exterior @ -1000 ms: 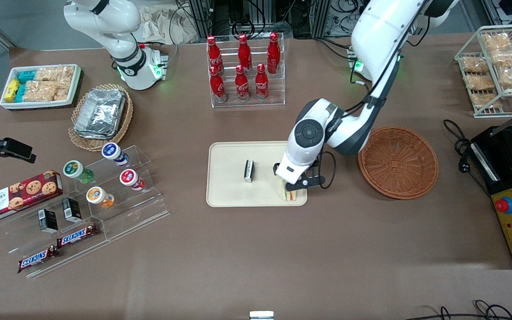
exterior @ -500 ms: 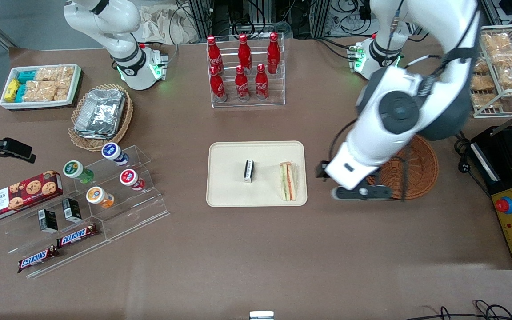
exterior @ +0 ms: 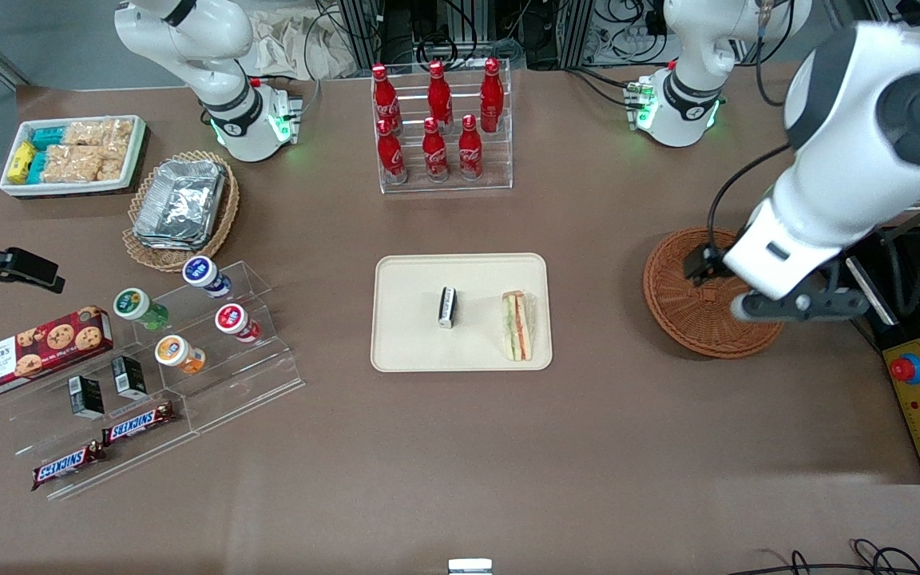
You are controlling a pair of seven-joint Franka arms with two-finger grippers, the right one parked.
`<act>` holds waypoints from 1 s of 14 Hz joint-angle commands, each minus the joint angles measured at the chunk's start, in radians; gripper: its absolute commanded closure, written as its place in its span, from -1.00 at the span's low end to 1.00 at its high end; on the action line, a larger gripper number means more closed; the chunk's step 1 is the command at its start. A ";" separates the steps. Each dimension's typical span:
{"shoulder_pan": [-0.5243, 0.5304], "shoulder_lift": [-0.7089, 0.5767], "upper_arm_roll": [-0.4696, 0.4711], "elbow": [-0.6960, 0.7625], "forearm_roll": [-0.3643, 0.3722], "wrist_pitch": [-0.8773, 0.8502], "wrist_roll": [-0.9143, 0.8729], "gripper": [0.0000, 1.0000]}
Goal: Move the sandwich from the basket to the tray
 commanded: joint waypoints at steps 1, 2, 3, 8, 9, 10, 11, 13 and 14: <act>0.026 -0.166 -0.013 -0.160 0.005 0.013 -0.004 -1.00; 0.029 -0.190 -0.013 -0.182 0.002 0.016 -0.004 -1.00; 0.029 -0.199 -0.012 -0.190 0.002 0.018 -0.003 -1.00; 0.045 -0.199 -0.010 -0.177 -0.009 0.022 0.189 -1.00; 0.055 -0.194 -0.010 -0.170 -0.004 0.024 0.200 -1.00; 0.055 -0.185 -0.010 -0.158 0.000 0.022 0.182 -1.00; 0.057 -0.170 -0.010 -0.144 -0.001 0.021 0.169 -1.00; 0.059 -0.141 0.023 -0.124 -0.006 0.019 0.184 -1.00; 0.057 -0.138 0.039 -0.121 0.000 0.018 0.186 -1.00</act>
